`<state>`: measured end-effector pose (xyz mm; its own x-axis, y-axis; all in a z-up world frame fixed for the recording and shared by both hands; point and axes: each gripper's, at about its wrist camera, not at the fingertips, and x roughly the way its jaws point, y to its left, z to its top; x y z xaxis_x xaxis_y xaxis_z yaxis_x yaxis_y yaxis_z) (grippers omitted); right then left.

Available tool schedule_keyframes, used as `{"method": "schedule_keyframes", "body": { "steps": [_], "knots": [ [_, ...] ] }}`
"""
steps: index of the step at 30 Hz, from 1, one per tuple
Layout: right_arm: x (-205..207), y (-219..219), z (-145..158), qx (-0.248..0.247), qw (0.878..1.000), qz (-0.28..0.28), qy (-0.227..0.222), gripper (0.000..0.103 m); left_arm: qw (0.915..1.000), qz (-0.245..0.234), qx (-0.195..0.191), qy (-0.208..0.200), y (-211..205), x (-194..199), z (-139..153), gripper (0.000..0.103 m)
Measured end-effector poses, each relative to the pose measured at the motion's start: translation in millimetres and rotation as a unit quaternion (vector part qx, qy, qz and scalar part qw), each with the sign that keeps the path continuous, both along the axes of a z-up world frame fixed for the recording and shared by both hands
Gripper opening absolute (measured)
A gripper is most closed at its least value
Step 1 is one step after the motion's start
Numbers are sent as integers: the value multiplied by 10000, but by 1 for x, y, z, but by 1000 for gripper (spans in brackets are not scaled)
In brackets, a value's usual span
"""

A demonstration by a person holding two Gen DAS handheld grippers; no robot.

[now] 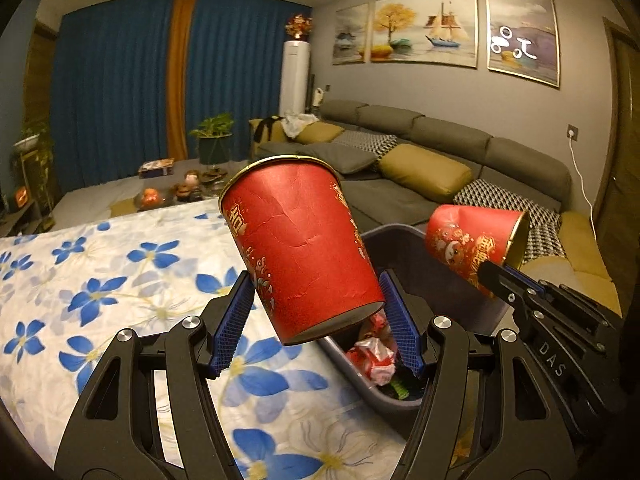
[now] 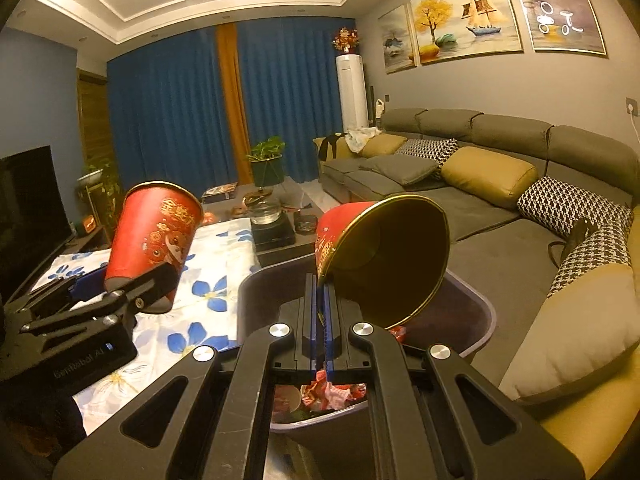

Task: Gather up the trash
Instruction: 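Carry both red cups over the grey bin, then open both tools to drop the red cups into the bin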

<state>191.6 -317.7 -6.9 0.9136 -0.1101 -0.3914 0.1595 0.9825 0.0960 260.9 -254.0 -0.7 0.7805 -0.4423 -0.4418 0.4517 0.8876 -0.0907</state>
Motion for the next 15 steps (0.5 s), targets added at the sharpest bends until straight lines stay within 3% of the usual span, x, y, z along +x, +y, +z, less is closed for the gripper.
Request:
{"method": "schedule_keyframes", "body": {
  "steps": [15],
  "knots": [
    [10, -14, -6, 151, 9998, 56, 68, 4, 9979, -613, -79, 186, -28, 12, -18, 64]
  ]
}}
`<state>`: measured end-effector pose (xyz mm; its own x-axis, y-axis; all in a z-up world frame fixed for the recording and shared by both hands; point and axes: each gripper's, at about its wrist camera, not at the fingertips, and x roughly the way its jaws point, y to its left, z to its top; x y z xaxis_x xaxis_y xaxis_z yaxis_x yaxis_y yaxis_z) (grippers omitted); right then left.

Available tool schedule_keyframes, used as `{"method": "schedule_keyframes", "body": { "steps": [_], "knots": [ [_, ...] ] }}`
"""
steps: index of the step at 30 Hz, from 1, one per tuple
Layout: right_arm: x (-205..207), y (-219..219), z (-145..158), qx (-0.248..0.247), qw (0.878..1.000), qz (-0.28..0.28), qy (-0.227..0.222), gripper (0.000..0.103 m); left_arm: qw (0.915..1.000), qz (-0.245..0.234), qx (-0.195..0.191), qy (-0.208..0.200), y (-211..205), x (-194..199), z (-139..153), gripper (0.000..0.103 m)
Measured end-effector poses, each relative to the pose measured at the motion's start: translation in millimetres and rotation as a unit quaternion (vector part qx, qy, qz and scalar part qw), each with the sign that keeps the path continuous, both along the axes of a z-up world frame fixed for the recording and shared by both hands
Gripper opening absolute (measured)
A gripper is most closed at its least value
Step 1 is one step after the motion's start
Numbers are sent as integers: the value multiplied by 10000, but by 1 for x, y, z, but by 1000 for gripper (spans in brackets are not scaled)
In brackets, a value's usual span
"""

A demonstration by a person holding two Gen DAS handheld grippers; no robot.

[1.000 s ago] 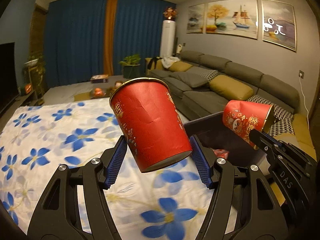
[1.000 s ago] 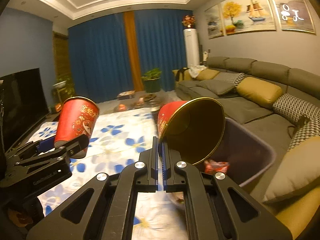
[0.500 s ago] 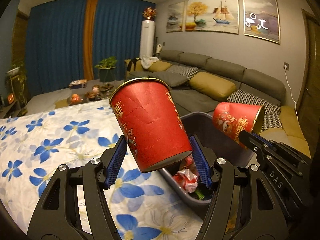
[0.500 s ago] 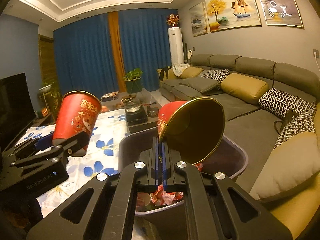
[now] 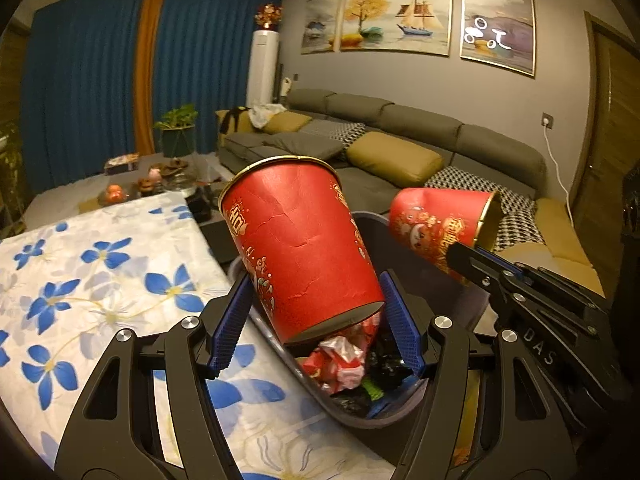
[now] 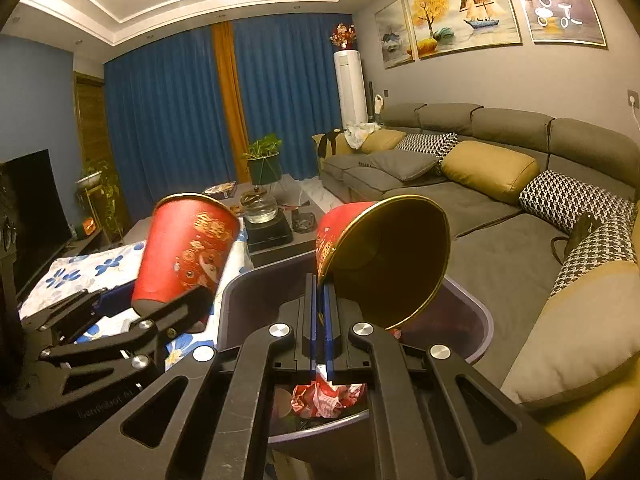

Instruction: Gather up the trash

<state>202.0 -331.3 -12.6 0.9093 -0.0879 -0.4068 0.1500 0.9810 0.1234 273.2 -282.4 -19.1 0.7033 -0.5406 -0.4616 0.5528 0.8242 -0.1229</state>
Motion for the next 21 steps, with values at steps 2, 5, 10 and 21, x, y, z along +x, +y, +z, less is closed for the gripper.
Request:
{"method": "schedule_keyframes", "body": {
  "steps": [2, 5, 10, 21],
  "knots": [
    [3, -1, -1, 45, 10000, 41, 38, 4, 9998, -144, -61, 90, -3, 4, -3, 65],
    [9, -9, -1, 172, 9998, 64, 107, 9, 9992, -346, -98, 198, -5, 9, -8, 72],
    [-1, -17, 2, 261, 9995, -190, 7, 51, 9990, -3, -82, 436, 8, 19, -18, 79],
    [-43, 33, 7, -405, 9977, -521, 177, 96, 9939, 1044, 357, -5, 67, -31, -4, 89]
  ]
}}
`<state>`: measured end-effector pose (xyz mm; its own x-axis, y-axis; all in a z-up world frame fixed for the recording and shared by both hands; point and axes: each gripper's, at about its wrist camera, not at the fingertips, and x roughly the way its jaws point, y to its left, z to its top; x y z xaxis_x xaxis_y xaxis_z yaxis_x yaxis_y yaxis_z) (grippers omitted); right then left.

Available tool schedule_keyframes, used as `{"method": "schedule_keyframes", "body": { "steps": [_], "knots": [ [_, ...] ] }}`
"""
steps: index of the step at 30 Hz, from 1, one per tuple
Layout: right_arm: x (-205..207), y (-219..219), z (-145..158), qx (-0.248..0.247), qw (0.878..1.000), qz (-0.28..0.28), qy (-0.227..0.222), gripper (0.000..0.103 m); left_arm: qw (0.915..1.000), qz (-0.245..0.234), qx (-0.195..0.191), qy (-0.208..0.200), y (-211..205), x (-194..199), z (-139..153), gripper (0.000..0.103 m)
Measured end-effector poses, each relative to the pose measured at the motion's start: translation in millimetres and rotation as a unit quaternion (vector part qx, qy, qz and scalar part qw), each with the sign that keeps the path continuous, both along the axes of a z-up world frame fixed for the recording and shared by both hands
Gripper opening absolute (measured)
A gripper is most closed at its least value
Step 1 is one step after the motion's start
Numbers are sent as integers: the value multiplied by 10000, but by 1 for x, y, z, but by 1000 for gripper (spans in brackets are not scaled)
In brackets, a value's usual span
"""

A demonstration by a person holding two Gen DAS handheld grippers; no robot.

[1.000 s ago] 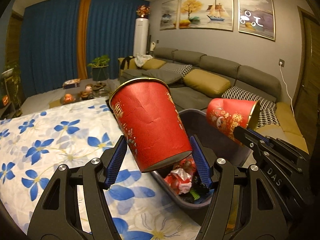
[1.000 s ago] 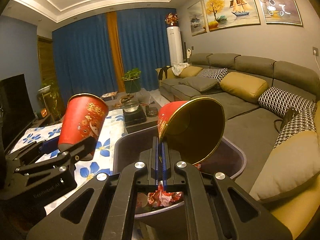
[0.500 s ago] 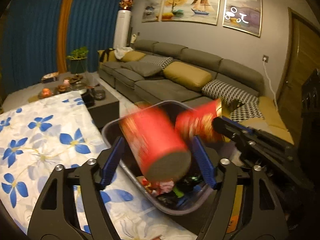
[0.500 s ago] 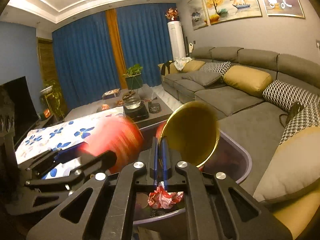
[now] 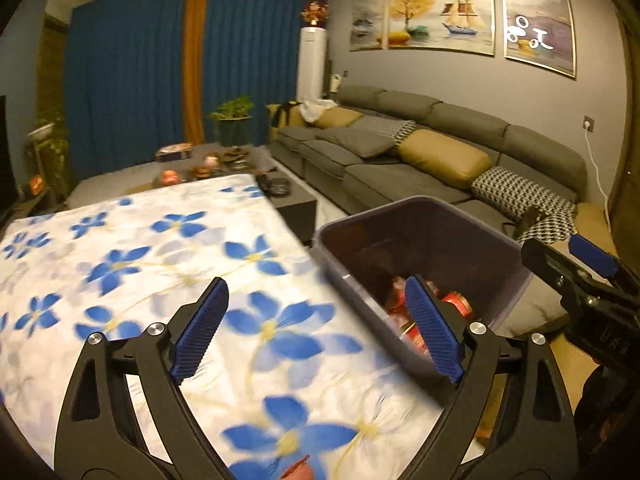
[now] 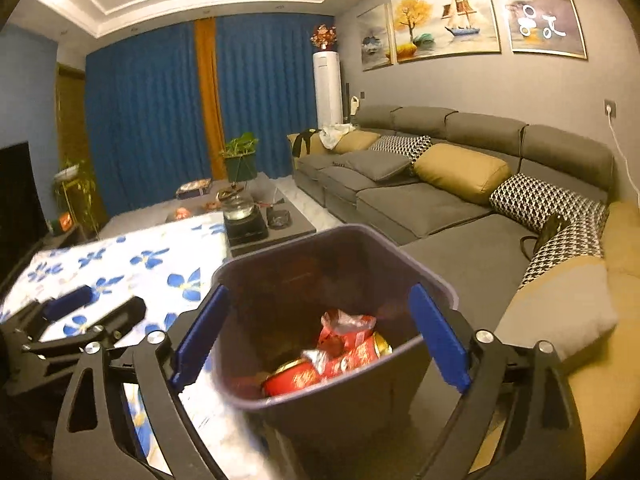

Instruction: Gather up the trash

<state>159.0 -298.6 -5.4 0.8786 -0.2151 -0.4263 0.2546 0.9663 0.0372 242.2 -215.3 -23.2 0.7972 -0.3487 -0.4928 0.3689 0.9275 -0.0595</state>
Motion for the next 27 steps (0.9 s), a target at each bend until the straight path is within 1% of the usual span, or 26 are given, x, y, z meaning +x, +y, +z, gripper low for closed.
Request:
{"method": "schedule_keyframes", "body": {
  "steps": [1, 6, 10, 15, 20, 24, 27],
  "knots": [
    [-4, 6, -1, -21, 10000, -7, -14, 98, 10000, 65, 32, -23, 5, -6, 2, 90],
    [-22, 33, 0, -336, 9994, -121, -4, 98, 9988, 424, 187, -143, 34, -34, 11, 92],
    [-43, 54, 4, -401, 9990, -167, -49, 98, 9980, 593, 154, -182, 63, -58, 17, 92],
    [-74, 84, 12, -484, 9985, -182, -162, 98, 9960, 817, 204, -298, 93, -85, 22, 92],
    [-98, 107, 19, -432, 9987, -90, -242, 98, 9948, 944, 138, -369, 119, -115, 29, 92],
    [-118, 123, 22, -506, 9983, -37, -281, 98, 9941, 1000, 130, -397, 132, -134, 31, 92],
    [-129, 129, 23, -494, 9983, -49, -313, 98, 9938, 990, 103, -497, 139, -148, 34, 92]
  ]
}}
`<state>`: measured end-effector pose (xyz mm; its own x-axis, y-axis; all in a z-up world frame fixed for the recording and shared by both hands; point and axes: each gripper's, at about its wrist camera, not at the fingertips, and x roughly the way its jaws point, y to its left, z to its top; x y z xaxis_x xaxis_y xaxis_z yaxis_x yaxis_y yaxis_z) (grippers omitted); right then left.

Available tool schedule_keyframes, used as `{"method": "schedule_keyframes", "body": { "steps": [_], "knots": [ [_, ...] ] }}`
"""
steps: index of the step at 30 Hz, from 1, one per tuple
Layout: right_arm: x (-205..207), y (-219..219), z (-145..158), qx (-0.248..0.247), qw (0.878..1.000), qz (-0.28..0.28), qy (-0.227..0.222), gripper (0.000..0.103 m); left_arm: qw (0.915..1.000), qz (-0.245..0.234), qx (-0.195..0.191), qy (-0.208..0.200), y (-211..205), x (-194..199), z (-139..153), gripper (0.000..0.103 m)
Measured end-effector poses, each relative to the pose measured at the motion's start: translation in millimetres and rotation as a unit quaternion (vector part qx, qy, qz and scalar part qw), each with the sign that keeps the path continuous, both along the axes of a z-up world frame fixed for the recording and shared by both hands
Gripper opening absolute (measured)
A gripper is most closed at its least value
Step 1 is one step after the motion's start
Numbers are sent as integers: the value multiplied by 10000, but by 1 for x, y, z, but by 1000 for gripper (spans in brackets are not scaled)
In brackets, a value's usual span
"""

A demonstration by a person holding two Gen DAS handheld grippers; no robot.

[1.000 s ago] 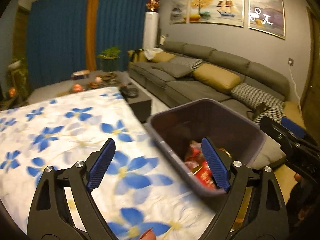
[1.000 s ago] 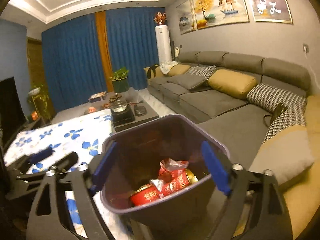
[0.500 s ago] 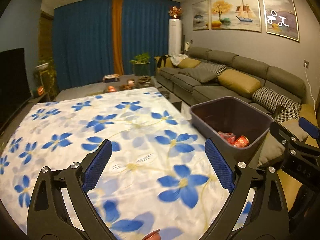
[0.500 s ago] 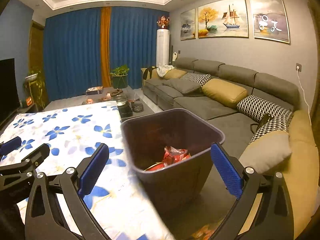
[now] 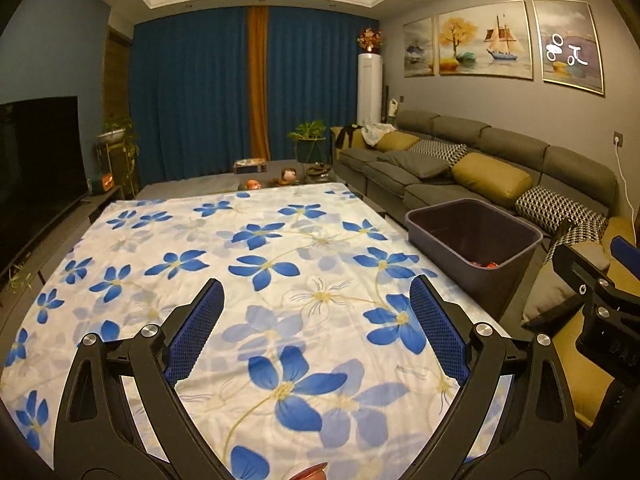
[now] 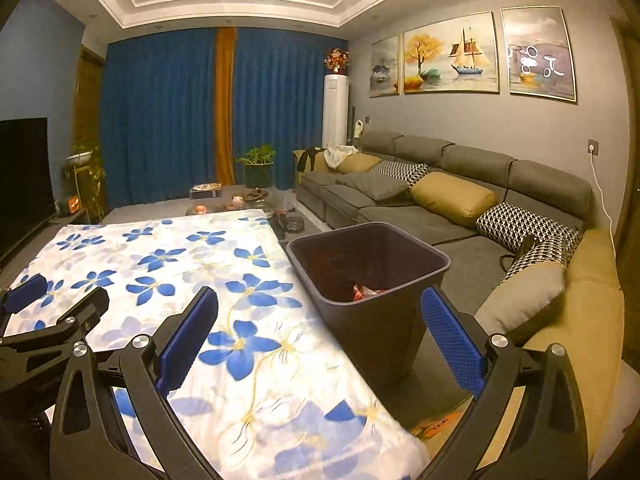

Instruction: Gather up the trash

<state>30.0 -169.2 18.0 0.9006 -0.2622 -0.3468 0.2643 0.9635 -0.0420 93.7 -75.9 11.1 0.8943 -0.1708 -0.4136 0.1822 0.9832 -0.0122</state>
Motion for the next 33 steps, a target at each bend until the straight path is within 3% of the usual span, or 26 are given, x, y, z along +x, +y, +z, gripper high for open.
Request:
{"method": "schedule_keyframes", "body": {
  "steps": [12, 33],
  "knots": [
    [-32, 16, 5, -69, 9998, 29, -168, 98, 9997, -66, -92, -194, 8, -32, 9, 93],
    [-41, 18, 8, -103, 9995, 29, -306, 98, 9995, -117, -145, -255, 9, -42, 12, 94]
  ]
}}
